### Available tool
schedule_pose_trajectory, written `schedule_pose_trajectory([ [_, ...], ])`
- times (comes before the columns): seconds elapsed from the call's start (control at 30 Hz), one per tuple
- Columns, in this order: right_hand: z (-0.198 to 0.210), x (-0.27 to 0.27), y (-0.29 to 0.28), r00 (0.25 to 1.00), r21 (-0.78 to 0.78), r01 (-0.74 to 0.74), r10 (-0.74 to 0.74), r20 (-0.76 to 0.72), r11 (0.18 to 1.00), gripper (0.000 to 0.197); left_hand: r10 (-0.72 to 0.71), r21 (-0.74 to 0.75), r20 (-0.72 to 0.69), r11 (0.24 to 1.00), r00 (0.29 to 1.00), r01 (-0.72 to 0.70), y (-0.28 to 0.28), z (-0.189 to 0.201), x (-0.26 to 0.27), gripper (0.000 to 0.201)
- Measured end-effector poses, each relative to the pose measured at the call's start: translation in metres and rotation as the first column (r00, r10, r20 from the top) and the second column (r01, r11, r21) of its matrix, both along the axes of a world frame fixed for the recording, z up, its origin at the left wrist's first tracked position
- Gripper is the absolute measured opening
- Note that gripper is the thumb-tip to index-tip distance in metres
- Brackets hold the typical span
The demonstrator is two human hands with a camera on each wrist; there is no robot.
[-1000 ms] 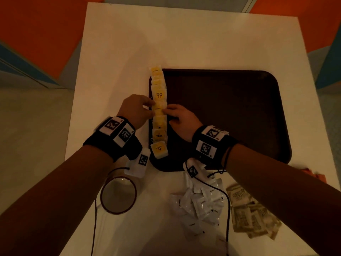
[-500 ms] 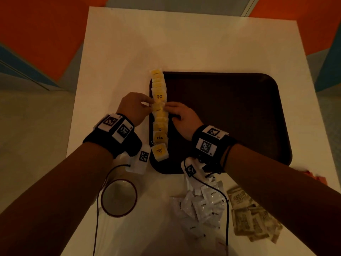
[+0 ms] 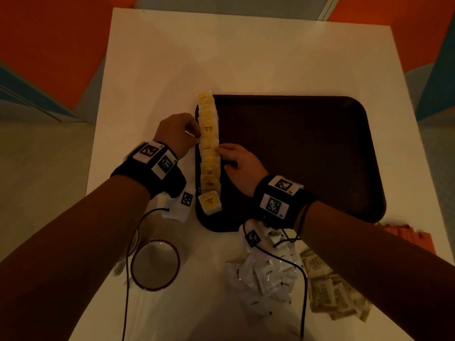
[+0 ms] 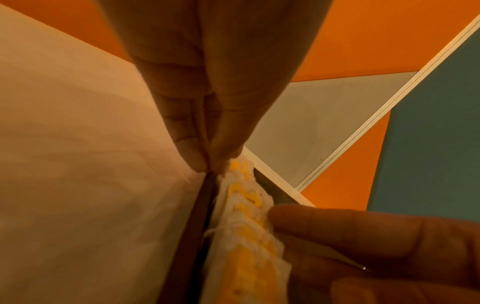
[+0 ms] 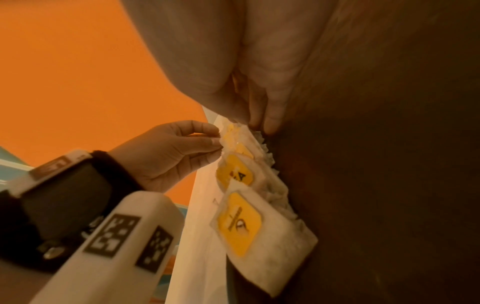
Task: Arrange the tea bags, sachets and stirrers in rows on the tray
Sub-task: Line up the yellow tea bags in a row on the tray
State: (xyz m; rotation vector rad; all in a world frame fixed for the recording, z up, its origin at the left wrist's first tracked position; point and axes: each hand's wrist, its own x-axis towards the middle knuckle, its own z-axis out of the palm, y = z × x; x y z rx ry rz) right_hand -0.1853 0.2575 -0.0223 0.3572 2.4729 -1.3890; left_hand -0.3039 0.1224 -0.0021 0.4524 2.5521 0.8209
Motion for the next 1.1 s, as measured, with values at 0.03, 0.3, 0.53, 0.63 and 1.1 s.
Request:
schedule_pose_trajectory([
  [0.03, 0.0, 0.001, 0.0, 1.0, 0.002, -0.008, 0.008, 0.005, 1.0, 0.047, -0.011, -0.017, -0.011, 1.0, 1.0, 0.011, 0.0, 0.0, 0.0, 0.017],
  [0.3, -0.005, 0.003, 0.0, 0.999, -0.002, -0.028, 0.028, -0.042, 1.0, 0.049, -0.132, -0.081, -0.06, 0.989, 0.989, 0.127, 0.007, -0.001, -0.001, 0.018],
  [0.53, -0.001, -0.003, 0.001, 0.999, 0.014, -0.036, 0.036, -0.011, 0.999, 0.046, -0.22, -0.208, -0.062, 0.957, 0.973, 0.203, 0.009, -0.005, -0.006, 0.019],
  [0.63, 0.001, -0.005, 0.002, 0.999, 0.029, -0.04, 0.039, 0.034, 0.999, 0.045, -0.188, -0.187, -0.057, 0.967, 0.98, 0.175, 0.009, -0.005, -0.006, 0.014],
  [1.1, 0.007, 0.002, -0.003, 0.999, -0.028, 0.014, -0.013, 0.045, 1.0, 0.042, -0.041, -0.174, 0.001, 0.984, 0.999, 0.04, 0.001, 0.006, 0.002, 0.02],
])
